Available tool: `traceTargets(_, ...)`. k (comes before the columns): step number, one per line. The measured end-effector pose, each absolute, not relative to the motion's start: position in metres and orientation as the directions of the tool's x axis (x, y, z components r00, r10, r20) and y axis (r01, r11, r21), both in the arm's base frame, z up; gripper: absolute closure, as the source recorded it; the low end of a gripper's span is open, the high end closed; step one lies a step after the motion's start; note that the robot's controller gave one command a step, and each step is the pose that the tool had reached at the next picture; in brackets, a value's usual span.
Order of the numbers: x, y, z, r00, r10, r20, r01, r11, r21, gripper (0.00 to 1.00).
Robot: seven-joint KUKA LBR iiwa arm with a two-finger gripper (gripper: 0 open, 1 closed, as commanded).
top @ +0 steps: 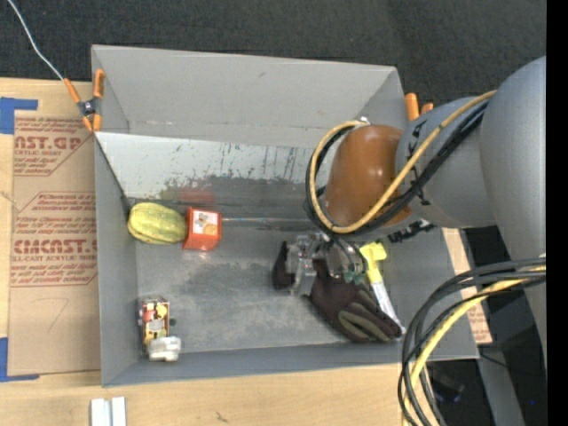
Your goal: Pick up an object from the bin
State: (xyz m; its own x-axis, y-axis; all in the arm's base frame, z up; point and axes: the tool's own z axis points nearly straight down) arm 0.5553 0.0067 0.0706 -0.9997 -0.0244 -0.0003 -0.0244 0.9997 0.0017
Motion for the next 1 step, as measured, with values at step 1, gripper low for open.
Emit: traceTargets(1, 0.5553, 0.0067, 0.0706, -1.000, -0.024, 0.000, -0.024, 1.000, 0.002, 1.00)
